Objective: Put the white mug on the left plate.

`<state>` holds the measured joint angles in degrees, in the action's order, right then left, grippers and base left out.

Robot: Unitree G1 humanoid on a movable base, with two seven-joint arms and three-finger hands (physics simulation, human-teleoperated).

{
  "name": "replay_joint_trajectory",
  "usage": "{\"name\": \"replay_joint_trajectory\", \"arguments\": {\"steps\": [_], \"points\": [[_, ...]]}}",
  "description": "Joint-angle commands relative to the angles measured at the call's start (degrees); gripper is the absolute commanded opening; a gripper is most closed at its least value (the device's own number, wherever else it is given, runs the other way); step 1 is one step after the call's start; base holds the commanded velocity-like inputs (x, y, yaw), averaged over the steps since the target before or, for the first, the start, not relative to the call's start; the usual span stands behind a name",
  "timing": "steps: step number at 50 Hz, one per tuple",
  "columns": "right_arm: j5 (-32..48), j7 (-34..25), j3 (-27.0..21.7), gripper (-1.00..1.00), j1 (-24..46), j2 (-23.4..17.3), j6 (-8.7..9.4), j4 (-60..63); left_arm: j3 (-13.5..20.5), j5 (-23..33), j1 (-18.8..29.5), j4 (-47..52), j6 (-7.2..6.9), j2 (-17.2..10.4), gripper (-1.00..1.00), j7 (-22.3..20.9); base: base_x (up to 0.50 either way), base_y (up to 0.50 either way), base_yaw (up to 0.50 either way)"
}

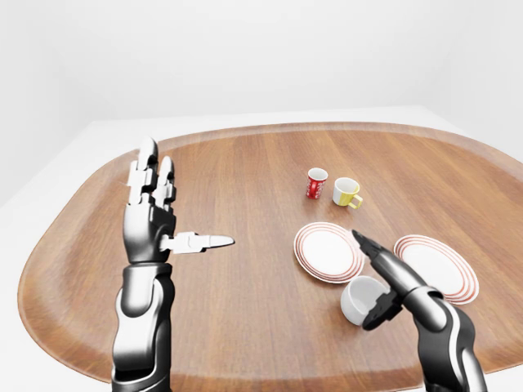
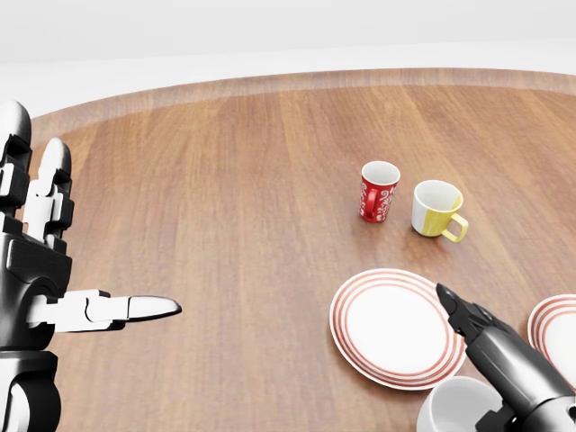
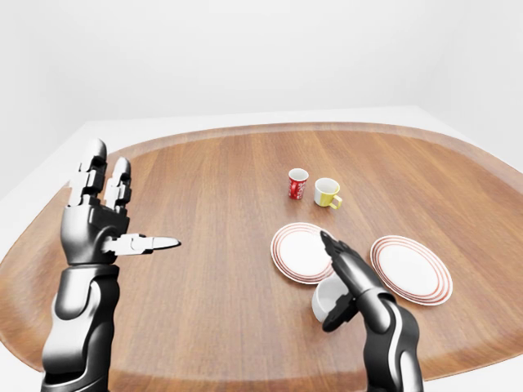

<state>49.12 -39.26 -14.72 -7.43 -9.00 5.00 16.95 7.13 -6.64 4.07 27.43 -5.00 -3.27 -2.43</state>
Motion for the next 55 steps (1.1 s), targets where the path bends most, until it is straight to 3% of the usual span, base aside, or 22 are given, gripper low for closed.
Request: {"name": "replay_joint_trajectory", "arguments": {"steps": [1, 28, 55], "points": [[-0.4, 0.6, -0.4, 1.0, 1.1, -0.8, 0.0, -1.8, 0.0, 0.0, -0.1, 0.1, 0.0, 0.0, 0.97, 0.0, 0.0, 0.0, 0.0], [0.6, 4.1, -1.1, 1.0, 2.6, -3.2, 0.0, -7.5, -0.1, 0.2, -0.3, 0.1, 0.0, 0.1, 0.97, -0.1, 0.0, 0.0, 0.0], [3.0, 7.1, -0.2, 1.0, 2.9, -3.3, -1.72, -10.5, -0.2, 0.2, -0.3, 0.1, 0.0, 0.1, 0.97, -0.1, 0.0, 0.0, 0.0]]}}
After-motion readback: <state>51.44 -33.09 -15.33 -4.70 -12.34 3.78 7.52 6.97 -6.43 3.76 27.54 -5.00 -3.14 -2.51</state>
